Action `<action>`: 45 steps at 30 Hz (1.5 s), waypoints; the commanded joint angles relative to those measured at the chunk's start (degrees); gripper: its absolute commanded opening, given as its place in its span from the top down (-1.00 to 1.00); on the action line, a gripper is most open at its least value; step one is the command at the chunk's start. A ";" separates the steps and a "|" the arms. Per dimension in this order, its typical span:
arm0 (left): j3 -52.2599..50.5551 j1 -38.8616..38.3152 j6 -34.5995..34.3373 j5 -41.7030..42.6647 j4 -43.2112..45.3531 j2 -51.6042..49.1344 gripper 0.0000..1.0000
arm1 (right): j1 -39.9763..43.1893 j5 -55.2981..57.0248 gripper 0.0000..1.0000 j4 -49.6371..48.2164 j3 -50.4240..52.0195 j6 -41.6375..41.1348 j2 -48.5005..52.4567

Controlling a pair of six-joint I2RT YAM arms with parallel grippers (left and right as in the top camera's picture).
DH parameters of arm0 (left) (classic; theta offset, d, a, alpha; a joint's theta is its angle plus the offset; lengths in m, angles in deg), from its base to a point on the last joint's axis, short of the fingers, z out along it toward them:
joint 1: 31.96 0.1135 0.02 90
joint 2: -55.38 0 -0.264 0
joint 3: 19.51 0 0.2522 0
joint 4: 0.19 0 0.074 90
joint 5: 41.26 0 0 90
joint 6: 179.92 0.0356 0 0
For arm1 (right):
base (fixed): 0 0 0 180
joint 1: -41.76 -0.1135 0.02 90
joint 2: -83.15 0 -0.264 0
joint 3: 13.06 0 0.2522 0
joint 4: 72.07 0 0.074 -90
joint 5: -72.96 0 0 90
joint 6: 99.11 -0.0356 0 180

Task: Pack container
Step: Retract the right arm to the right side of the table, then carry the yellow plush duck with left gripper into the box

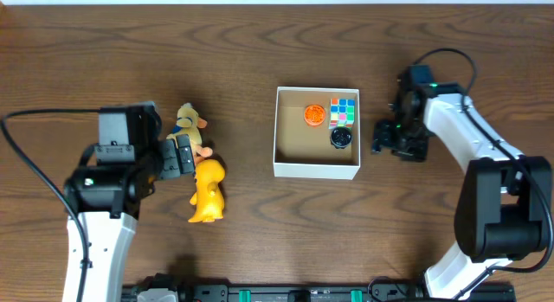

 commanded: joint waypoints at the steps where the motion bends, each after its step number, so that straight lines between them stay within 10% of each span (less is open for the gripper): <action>1: 5.79 0.20 1.99 -0.07 -2.16 -3.52 -0.96 | 2.47 2.58 -0.42 0.11 -0.02 -1.46 -1.62; 19: 22.62 0.22 8.09 0.22 -1.75 -43.78 -0.96 | 2.56 2.60 -0.44 3.67 -0.02 3.43 -4.35; 32: 22.53 0.31 10.16 2.97 0.96 -53.96 -0.97 | 2.51 2.60 -0.44 3.54 -0.02 3.41 -4.35; 38: 22.56 0.31 10.10 2.95 1.20 -53.92 0.19 | 2.51 2.78 -0.43 3.56 -0.02 3.41 -4.35; 45: 24.59 0.28 9.92 2.91 1.14 -51.32 0.63 | 2.51 2.80 -0.43 3.48 -0.02 3.41 -4.35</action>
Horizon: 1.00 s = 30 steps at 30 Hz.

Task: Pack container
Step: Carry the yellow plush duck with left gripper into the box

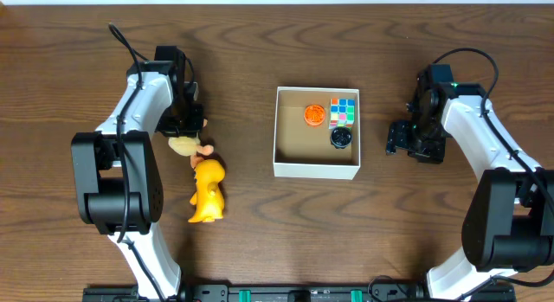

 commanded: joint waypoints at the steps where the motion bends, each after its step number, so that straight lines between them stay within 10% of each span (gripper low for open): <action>1: 3.80 0.28 0.48 0.35 -0.13 3.28 0.63 | -0.31 0.81 -0.43 0.00 -0.02 0.70 -1.14; 9: 19.56 -4.04 2.82 0.42 -2.86 12.52 0.88 | -0.31 0.81 -0.43 0.07 -0.02 0.70 -1.14; 22: 22.27 -30.73 38.32 0.42 -3.58 13.51 0.88 | -0.31 0.81 -0.43 -0.37 -0.02 0.70 -1.14; 30: 21.97 -34.12 39.52 0.42 -3.56 4.76 0.88 | -0.33 0.79 -0.43 -0.31 -0.02 0.68 -1.14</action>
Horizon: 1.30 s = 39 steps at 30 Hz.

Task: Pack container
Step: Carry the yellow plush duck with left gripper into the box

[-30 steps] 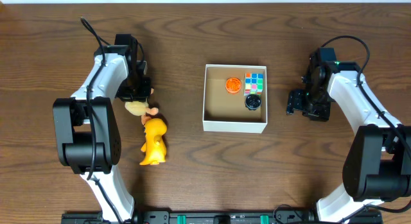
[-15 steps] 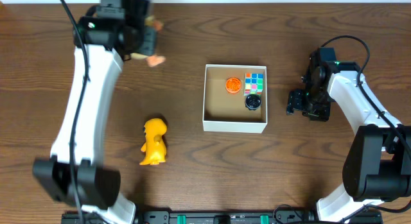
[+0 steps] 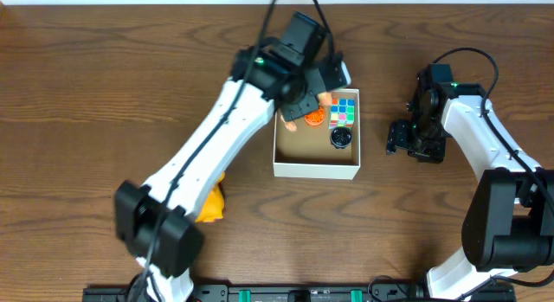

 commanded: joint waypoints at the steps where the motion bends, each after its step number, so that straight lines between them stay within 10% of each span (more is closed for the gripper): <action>1: -0.48 0.17 2.45 -0.24 -0.31 -3.87 0.88 | -0.31 0.59 -0.42 0.11 -0.02 0.63 -1.14; 11: -0.48 0.59 2.45 -0.26 2.23 -12.96 0.86 | -0.31 0.59 -0.42 0.31 -0.02 0.61 -1.14; 26: -0.52 3.13 2.40 -0.26 2.25 -16.13 -0.22 | -0.26 0.59 -0.42 0.61 -0.02 0.63 -1.14; 31: -0.46 2.80 2.43 -0.28 2.80 -12.79 -0.96 | -0.26 0.59 -0.42 0.39 -0.02 0.63 -1.14; 39: -0.46 2.82 -0.57 -0.31 2.69 -2.19 -0.96 | -0.24 0.68 -0.42 0.31 -0.02 0.48 -1.14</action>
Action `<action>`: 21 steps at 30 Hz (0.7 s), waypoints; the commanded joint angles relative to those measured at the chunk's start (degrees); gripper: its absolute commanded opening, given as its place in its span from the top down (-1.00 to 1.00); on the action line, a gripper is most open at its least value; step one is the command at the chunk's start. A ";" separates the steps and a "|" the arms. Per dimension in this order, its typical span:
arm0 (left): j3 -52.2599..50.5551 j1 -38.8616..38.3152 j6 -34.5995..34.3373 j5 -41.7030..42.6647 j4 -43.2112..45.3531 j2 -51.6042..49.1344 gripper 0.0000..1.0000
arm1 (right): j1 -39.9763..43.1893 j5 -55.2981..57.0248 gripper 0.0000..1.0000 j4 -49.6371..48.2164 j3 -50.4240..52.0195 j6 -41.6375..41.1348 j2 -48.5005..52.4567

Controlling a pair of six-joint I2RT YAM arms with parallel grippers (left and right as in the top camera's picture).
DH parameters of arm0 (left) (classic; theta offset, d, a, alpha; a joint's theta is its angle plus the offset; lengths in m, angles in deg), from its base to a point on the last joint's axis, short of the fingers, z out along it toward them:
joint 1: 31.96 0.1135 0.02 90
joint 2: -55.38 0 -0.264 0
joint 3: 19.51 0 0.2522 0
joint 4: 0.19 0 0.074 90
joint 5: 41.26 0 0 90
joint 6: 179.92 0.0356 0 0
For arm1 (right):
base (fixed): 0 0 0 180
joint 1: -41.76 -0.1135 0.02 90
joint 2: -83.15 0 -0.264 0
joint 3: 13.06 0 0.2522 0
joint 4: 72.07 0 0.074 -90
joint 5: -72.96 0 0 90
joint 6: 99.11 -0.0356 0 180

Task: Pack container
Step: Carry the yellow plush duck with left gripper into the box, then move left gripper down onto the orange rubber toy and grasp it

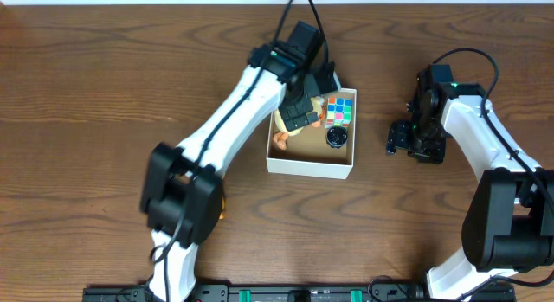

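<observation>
The white box (309,166) stands mid-table. Inside it are a colourful puzzle cube (341,109) and a small black round thing (336,138). My left arm reaches across the box's far left corner. Its gripper (294,120) is low inside the box and shut on the tan duck toy (279,138), which hangs at the left wall with its orange beak showing. The orange disc is hidden under the gripper. My right gripper (400,139) rests on the table to the right of the box, holding nothing; its jaws are too dark to read.
A yellow plush toy (219,204) lies left of the box, almost wholly hidden beneath my left arm. The left arm spans the table from the front left to the box. A cable arcs over the far edge.
My left gripper, with the duck toy, has dropped from above the box's far side into its left part. The box has slid a little to the left. The right arm is unchanged.
My left gripper was at the duck toy beside the yellow plush, left of the box. Then the arm stood further back over the duck. Then it held the duck over the box, and now holds it inside. The right gripper backed slightly away from the box early on.
</observation>
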 commanded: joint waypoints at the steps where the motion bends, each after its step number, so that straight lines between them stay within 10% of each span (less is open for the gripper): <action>1: -0.15 0.24 -3.61 -0.46 -0.22 8.07 -0.96 | -0.24 1.03 -0.42 -0.04 -0.02 0.48 -1.11; 11: -0.17 10.69 -35.26 -5.16 -18.14 23.71 -0.96 | -0.20 1.68 -0.44 -0.04 -0.02 0.50 -1.11; 21: -16.92 25.92 -42.25 1.53 -18.56 23.67 -0.96 | -0.20 1.66 -0.46 -0.20 -0.02 0.72 -1.11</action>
